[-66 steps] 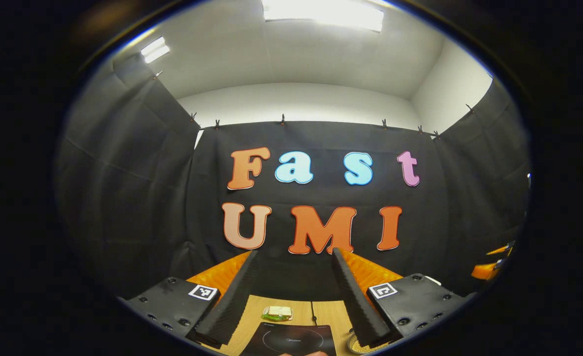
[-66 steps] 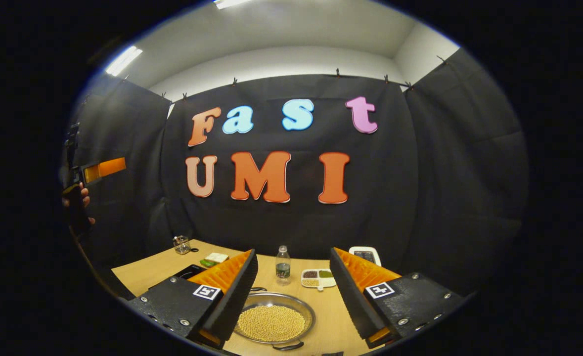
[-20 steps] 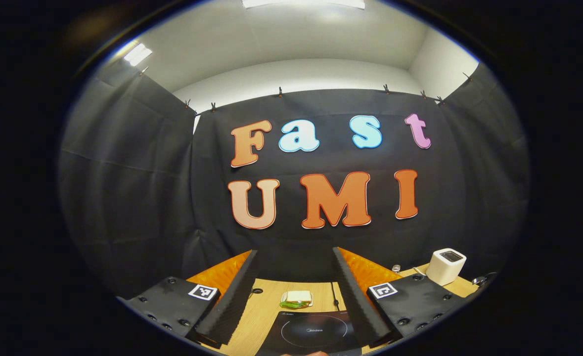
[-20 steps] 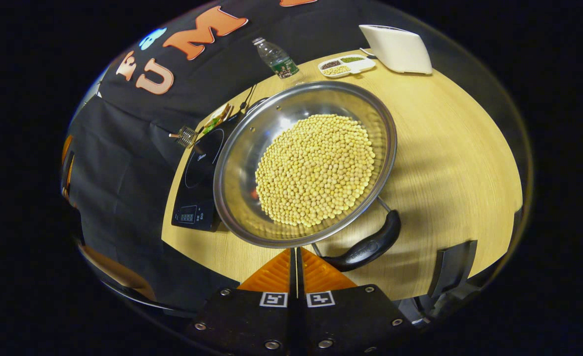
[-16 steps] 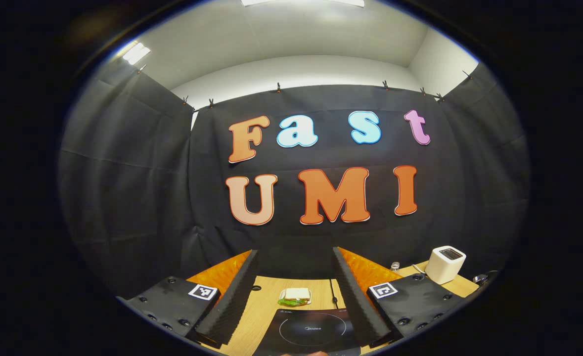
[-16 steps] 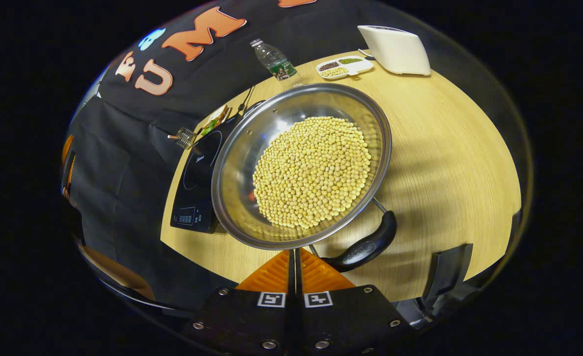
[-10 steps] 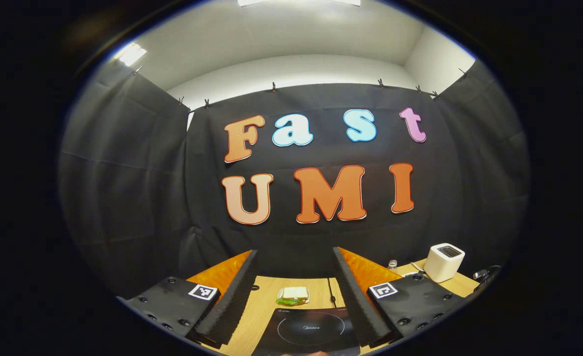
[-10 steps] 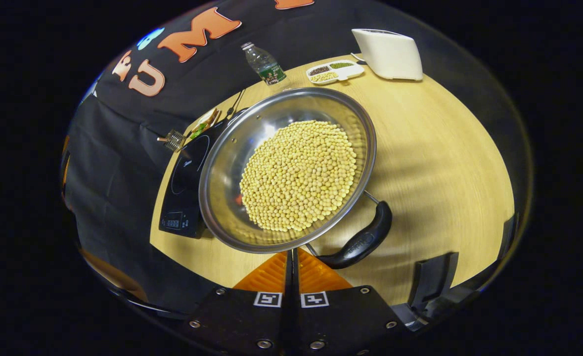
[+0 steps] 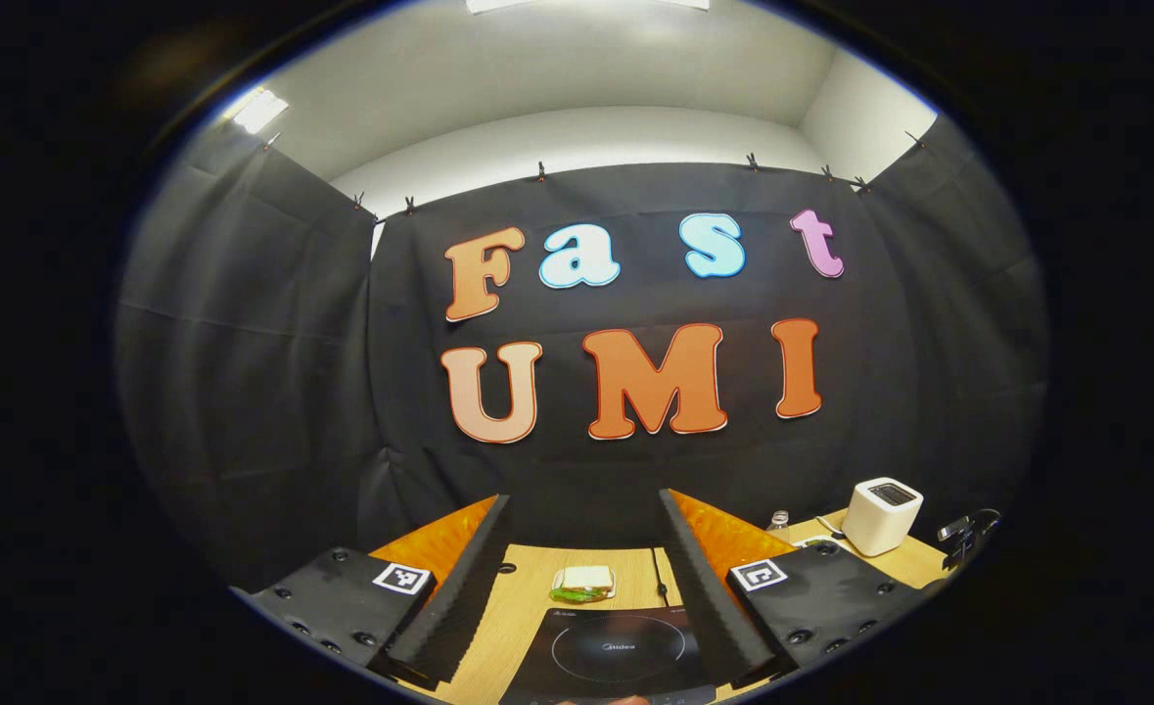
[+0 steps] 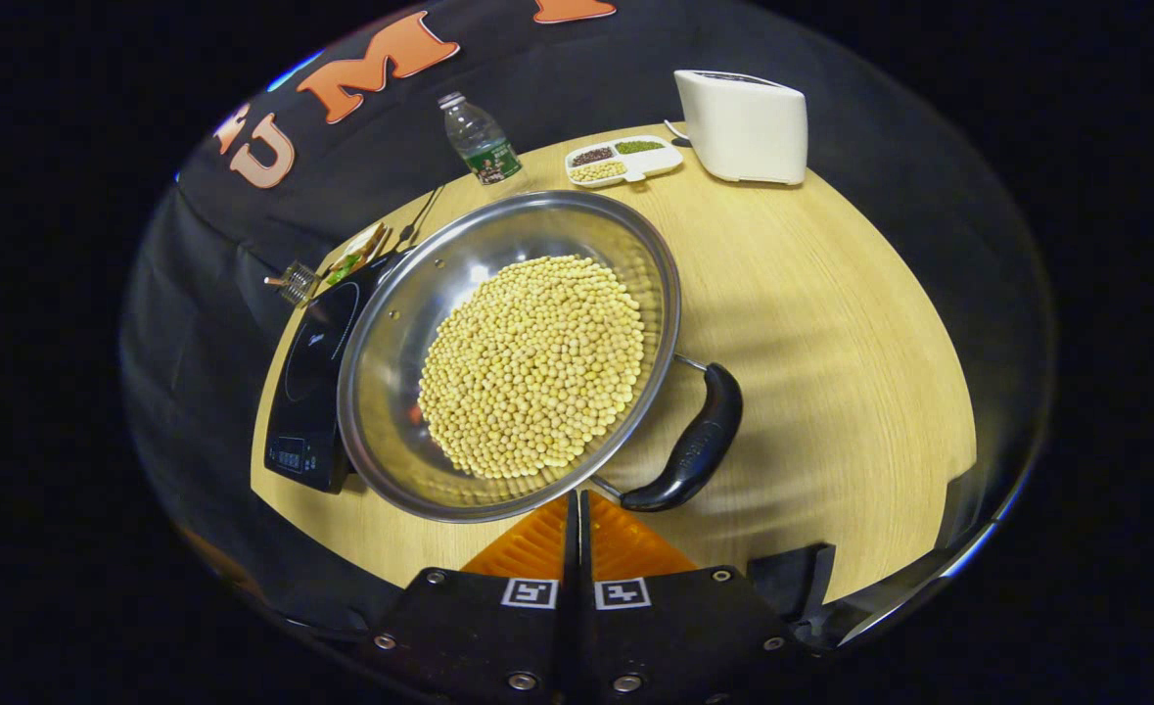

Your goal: First push the handle of the pot to place it horizontally, then grasp the pot with both hands and set it on the induction cooktop.

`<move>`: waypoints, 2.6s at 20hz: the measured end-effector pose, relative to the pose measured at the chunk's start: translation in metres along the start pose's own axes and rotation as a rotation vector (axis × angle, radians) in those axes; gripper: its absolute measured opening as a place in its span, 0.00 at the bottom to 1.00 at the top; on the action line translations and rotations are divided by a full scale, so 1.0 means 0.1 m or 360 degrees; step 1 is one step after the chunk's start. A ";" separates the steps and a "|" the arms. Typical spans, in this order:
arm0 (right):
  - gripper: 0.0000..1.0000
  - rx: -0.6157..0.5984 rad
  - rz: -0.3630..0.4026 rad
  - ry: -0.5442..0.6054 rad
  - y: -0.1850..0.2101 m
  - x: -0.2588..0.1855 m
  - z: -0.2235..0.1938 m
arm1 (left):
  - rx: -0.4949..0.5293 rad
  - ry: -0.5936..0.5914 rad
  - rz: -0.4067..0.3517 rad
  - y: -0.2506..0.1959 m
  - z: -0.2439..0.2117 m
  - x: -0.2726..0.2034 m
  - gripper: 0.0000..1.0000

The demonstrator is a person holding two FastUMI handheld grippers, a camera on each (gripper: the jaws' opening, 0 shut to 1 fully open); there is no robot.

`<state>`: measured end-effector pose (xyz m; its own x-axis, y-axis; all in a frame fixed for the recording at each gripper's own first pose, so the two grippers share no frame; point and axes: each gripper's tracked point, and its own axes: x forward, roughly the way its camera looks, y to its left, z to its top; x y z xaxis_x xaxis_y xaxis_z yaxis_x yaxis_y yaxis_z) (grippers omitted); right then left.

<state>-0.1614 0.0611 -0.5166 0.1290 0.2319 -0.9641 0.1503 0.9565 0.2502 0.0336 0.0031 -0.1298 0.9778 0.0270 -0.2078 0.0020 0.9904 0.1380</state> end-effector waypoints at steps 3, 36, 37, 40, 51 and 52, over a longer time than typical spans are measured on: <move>0.01 0.0046 -0.0021 0.0031 -0.10 0.03 0.06 | 0.0001 0.0021 -0.0013 -0.01 -0.03 0.02 0.99; 0.02 0.0139 -0.0288 -0.0251 -0.64 0.36 1.28 | -0.0020 0.0396 -0.0282 -0.86 -1.21 0.42 0.99; 0.02 0.0111 -0.0304 -0.0265 -0.65 0.36 1.28 | -0.0020 0.0414 -0.0295 -0.89 -1.26 0.41 0.96; 0.02 0.0051 -0.0338 -0.0287 -0.68 0.24 1.26 | -0.0013 0.0487 -0.0318 -0.96 -1.46 0.42 0.99; 0.51 -0.0054 -0.0192 -0.0462 -0.51 -0.20 1.41 | -0.0003 0.0896 -0.0588 -1.75 -2.38 0.38 0.96; 0.53 -0.0064 -0.0203 -0.0468 -0.51 -0.18 1.43 | 0.0004 0.0936 -0.0620 -1.85 -2.49 0.35 0.96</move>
<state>-0.0309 -0.0175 -0.4992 0.3900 0.0543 -0.9192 0.1451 0.9822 0.1196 0.0150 -0.1455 -0.4039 0.6303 -0.2599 -0.7315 0.3300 0.9426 -0.0506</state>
